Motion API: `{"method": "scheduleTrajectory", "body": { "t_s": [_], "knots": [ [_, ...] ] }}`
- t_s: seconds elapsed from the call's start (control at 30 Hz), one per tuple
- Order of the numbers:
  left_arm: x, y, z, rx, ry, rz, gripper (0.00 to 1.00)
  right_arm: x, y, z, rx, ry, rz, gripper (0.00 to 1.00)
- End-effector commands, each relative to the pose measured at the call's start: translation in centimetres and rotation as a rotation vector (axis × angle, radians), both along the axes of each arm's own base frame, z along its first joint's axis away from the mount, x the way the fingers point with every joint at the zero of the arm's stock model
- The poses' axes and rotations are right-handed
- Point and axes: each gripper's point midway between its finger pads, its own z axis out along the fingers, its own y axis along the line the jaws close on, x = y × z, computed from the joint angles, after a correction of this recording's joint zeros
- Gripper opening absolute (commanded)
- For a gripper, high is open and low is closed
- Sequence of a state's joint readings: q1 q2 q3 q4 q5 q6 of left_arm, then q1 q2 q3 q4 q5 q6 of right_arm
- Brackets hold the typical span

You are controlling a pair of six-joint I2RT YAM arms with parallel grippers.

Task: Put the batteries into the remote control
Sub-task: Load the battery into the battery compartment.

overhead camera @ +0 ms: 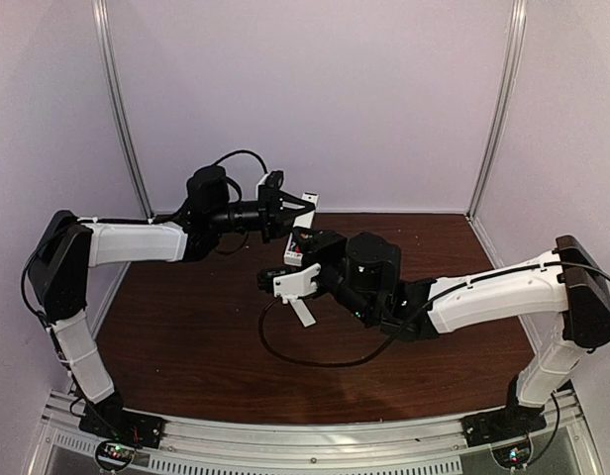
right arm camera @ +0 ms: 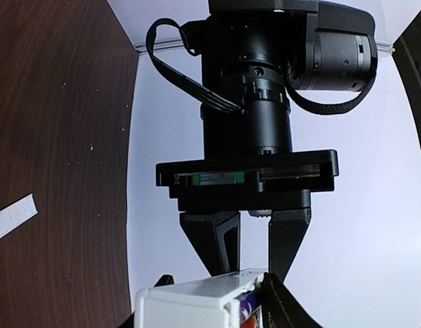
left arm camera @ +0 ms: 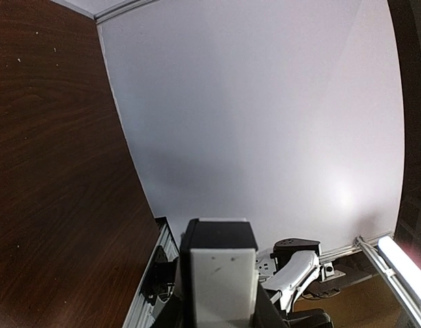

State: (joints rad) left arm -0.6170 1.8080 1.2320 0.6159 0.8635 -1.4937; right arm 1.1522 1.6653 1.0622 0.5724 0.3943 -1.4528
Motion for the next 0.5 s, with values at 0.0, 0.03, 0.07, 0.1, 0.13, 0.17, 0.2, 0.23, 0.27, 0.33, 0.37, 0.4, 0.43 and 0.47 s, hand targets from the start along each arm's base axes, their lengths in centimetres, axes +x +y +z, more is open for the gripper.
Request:
{"method": "scheduleTrajectory", "body": {
  "t_s": [0.0,0.03,0.07,0.1,0.13,0.17,0.2,0.23,0.27,0.33,0.37,0.4,0.43,0.47],
  "knots": [
    [1.1,1.0,4.9,-0.1,-0.203,0.033,0.0,-0.4,-0.6,-3.6,-0.09,0.03,-0.009,0.73],
    [1.3,1.2,4.7,-0.097,-0.202,0.037,0.0,-0.3,-0.6,-3.1,-0.079,0.022,-0.01,0.83],
    [1.4,1.3,4.5,-0.096,-0.2,0.041,0.0,-0.3,-0.6,-2.5,-0.063,0.016,-0.012,0.95],
    [1.8,1.7,4.4,-0.097,-0.196,0.051,0.0,-0.3,-0.6,-1.8,-0.043,0.013,-0.011,0.99],
    [2.0,2.1,4.3,-0.099,-0.195,0.059,0.0,-0.4,-0.6,-1.1,-0.031,0.017,-0.008,0.99],
    [2.3,2.5,4.2,-0.099,-0.198,0.068,0.0,-0.6,-0.5,-0.6,-0.02,0.026,0.004,1.0],
    [2.7,2.9,4.1,-0.096,-0.197,0.078,0.0,-0.8,-0.5,-0.1,-0.005,0.036,0.014,1.0],
    [3.0,3.3,4.1,-0.094,-0.204,0.088,0.0,-1.1,-0.7,0.8,0.021,0.043,0.023,1.0],
    [3.4,3.8,4.3,-0.092,-0.216,0.102,0.0,-1.3,-0.9,1.4,0.046,0.056,0.03,1.0],
    [4.2,4.8,4.0,-0.073,-0.238,0.138,0.0,-1.9,-1.1,2.2,0.084,0.094,0.053,1.0],
    [4.7,5.4,3.6,-0.059,-0.241,0.157,0.0,-2.1,-1.3,2.7,0.128,0.126,0.058,1.0],
    [5.3,6.2,3.1,-0.047,-0.244,0.181,0.0,-2.2,-1.6,3.0,0.157,0.151,0.058,1.0],
    [5.8,6.9,2.6,-0.033,-0.244,0.202,0.0,-2.3,-1.8,3.2,0.196,0.185,0.054,1.0],
    [6.1,7.7,2.1,-0.019,-0.247,0.221,0.0,-2.4,-2.1,3.4,0.239,0.224,0.048,1.0]
  ]
}}
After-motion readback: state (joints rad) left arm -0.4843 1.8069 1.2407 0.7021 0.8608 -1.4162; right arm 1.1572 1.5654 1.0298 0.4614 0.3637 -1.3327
